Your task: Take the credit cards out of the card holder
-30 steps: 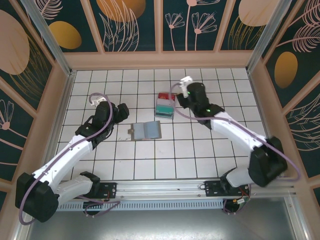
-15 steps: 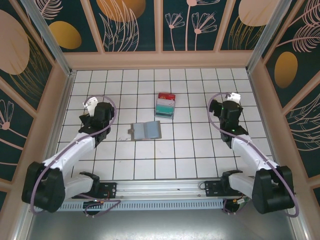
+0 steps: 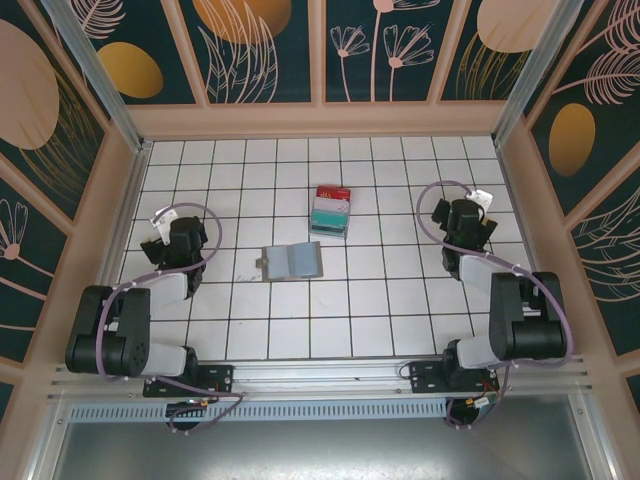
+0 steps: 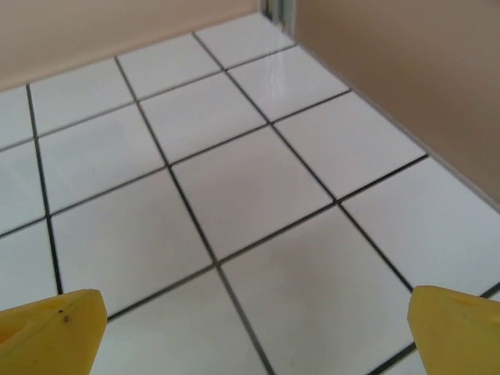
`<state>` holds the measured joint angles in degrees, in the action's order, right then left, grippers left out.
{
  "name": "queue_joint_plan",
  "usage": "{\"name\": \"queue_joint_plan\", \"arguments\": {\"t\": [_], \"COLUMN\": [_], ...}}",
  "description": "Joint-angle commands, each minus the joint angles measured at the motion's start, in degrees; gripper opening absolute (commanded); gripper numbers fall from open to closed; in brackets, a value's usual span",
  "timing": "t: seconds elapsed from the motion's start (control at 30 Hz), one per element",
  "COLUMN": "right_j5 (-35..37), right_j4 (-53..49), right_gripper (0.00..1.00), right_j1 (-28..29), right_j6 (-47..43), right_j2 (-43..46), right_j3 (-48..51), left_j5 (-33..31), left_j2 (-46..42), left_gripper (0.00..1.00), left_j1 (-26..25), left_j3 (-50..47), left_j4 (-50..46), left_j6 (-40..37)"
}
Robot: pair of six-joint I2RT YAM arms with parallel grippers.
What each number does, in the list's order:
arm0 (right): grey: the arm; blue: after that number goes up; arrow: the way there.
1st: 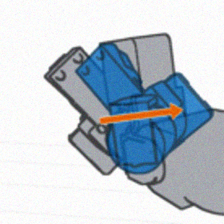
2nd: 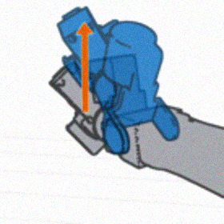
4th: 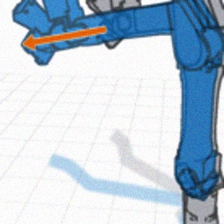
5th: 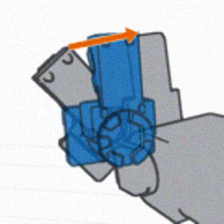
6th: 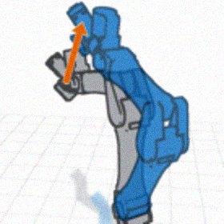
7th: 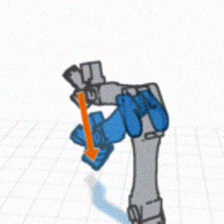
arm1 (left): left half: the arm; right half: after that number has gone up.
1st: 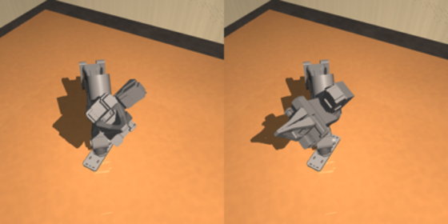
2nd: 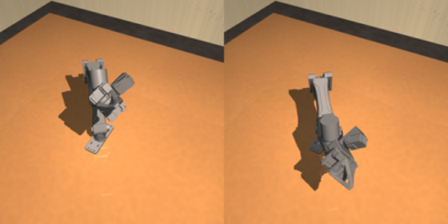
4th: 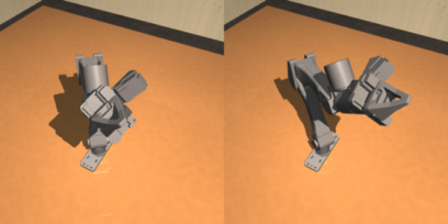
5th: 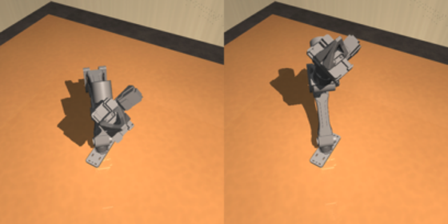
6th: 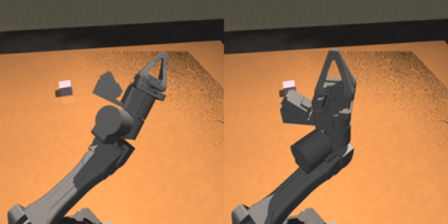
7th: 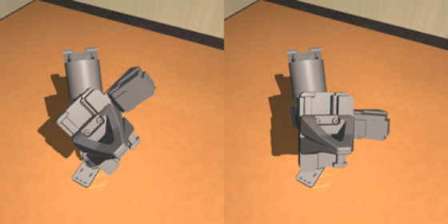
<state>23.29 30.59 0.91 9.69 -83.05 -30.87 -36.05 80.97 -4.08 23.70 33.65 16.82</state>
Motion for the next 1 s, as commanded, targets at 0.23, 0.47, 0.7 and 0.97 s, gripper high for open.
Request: {"name": "queue_joint_plan", "arguments": {"t": [0.23,0.47,0.7,0.97], "right_j5": [-11.14,-18.45,-19.84,-19.87], "right_j4": [24.07,36.89,41.68,41.8], "right_gripper": [0.99,0.99,0.99,0.99], "right_j1": [-3.98,-2.85,-1.88,-1.86], "right_j6": [-1.95,-6.44,-8.29,-8.22], "right_j2": [-1.87,-2.98,-5.01,-5.19], "right_j3": [10.13,16.43,17.99,18.02], "left_j5": [14.72,22.54,22.52,22.88], "left_j2": [3.63,6.41,6.15,6.05], "left_gripper": [0.98,0.99,0.99,0.98], "left_j1": [2.85,2.89,2.85,2.85], "left_j3": [-3.8,-11.1,-11.05,-10.97], "left_j4": [26.02,41.19,41.03,40.79], "left_j6": [-7.87,-10.85,-11.23,-11.35]}}
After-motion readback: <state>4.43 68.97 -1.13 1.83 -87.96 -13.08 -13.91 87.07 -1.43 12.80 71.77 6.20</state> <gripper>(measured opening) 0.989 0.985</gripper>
